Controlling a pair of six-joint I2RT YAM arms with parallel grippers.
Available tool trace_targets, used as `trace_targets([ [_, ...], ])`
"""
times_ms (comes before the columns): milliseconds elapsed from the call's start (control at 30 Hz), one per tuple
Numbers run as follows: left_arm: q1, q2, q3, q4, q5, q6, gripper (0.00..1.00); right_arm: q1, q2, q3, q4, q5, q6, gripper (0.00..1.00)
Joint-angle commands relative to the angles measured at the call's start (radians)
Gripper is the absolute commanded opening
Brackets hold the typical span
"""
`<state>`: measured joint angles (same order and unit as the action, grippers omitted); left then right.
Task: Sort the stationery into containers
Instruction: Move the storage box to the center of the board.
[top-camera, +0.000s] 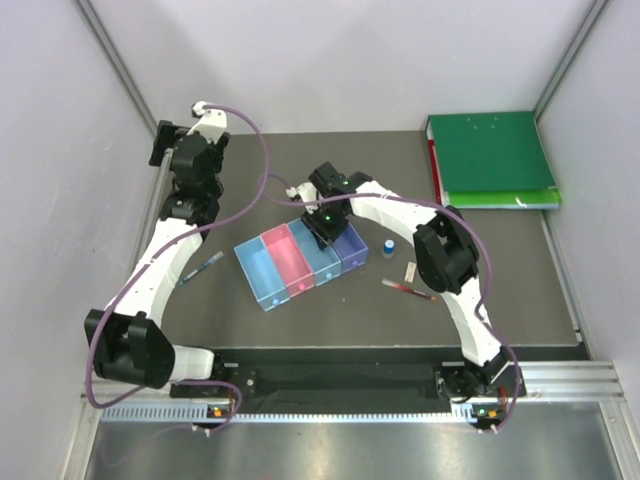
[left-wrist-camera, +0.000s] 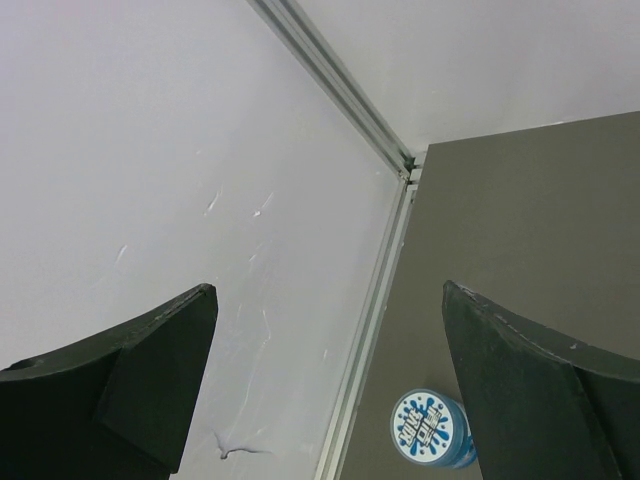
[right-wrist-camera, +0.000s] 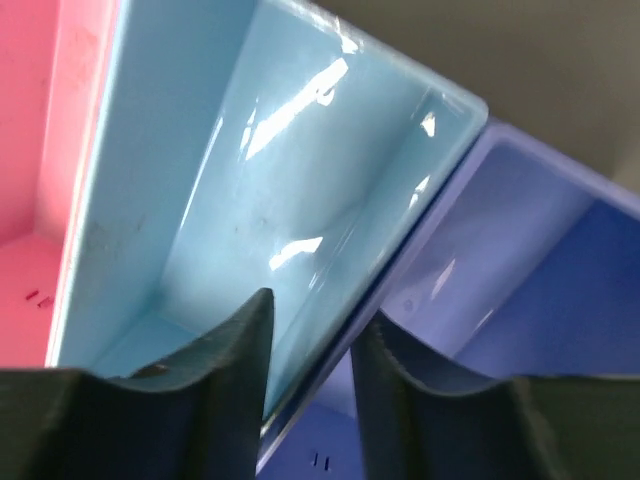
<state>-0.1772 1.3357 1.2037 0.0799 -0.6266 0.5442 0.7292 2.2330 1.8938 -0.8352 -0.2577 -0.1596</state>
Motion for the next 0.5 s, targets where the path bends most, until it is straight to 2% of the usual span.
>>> trace_targets([
  [0, 0.004, -0.046, -0.021, 0.027, -0.005, -0.018, 0.99, 0.018, 0.024, 0.065, 0.036, 0.066, 0.003, 0.29],
  [167, 0.005, -0.036, -0.021, 0.04, 0.008, -0.013, 0.99, 0.018, 0.027, 0.057, 0.048, 0.13, 0.025, 0.18],
  [200, 0.005, -0.032, -0.02, 0.044, 0.011, -0.013, 0.99, 0.018, 0.03, 0.056, 0.051, 0.146, 0.031, 0.12],
  [267, 0.005, -0.023, -0.012, 0.044, 0.013, -0.013, 0.99, 0.018, 0.034, 0.051, 0.059, 0.179, 0.043, 0.07],
  [300, 0.005, -0.02, -0.009, 0.047, 0.014, -0.009, 0.99, 0.018, 0.042, 0.051, 0.059, 0.19, 0.048, 0.0],
  [467, 0.007, -0.006, -0.003, 0.054, 0.024, 0.011, 0.99, 0.018, 0.06, 0.057, 0.071, 0.245, 0.078, 0.0],
])
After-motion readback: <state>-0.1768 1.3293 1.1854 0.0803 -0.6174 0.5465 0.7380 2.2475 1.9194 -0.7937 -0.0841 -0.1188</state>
